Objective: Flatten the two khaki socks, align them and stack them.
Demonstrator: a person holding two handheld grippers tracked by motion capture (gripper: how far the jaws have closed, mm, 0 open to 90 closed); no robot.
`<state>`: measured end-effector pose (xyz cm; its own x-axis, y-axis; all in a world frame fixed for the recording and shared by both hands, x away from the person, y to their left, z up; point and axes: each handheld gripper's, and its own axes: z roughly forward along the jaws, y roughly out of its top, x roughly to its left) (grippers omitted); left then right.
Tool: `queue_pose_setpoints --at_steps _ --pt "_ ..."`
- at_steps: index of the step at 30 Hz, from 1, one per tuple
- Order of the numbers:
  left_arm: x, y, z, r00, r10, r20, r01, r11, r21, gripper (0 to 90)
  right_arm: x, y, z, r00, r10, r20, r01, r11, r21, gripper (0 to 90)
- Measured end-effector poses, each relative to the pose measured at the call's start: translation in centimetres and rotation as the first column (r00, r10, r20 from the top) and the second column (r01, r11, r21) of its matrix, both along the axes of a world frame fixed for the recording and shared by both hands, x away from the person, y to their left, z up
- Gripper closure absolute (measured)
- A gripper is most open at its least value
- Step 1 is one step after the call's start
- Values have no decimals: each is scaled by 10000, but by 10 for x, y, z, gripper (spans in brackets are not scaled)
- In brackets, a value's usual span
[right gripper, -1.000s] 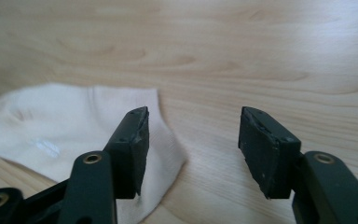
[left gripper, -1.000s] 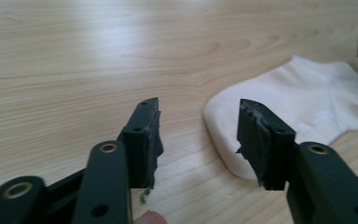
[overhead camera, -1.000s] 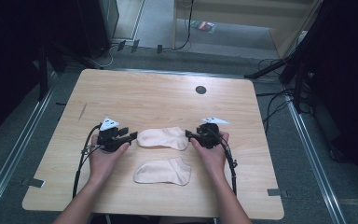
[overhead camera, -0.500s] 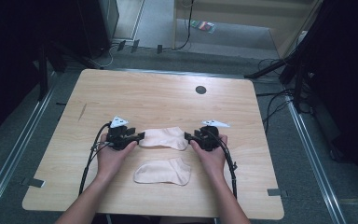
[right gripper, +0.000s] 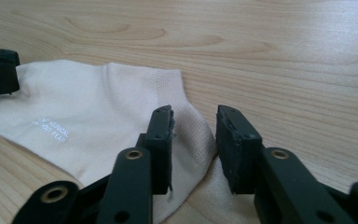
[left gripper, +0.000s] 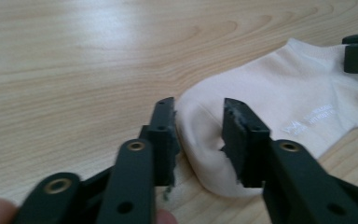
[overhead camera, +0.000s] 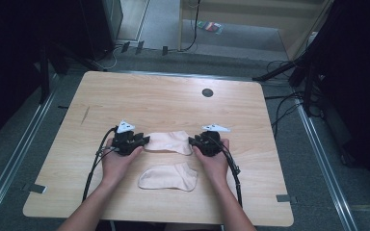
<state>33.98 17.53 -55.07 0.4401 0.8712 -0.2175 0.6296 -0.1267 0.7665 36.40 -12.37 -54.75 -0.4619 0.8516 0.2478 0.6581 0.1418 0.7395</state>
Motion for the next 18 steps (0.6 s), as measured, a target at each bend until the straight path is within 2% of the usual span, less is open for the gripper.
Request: queue_pose_setpoints --at_steps 2,4,6,13,16,18 --pt "0 -1 0 10000 -30 18 30 9999 154 716 0 1 0 10000 6 21 -6 10000 -26 715" --pt "-2 -2 0 10000 -67 -64 69 9996 282 829 -2 3 -1 9998 209 69 -208 9997 -112 813" --pt "-3 -1 1 9999 -97 -124 99 9997 221 876 -4 3 -1 9995 289 99 -287 9995 -125 837" --pt "-9 1 6 9995 -308 -35 308 9995 71 887 -9 2 9 9980 428 473 -435 9990 132 846" --pt "-15 4 13 9992 -353 173 354 9994 -57 889 -15 2 20 9960 506 731 -520 9985 170 846" --pt "-18 5 17 9987 -411 285 414 9991 -99 890 -19 2 24 9958 545 738 -567 9980 271 845"
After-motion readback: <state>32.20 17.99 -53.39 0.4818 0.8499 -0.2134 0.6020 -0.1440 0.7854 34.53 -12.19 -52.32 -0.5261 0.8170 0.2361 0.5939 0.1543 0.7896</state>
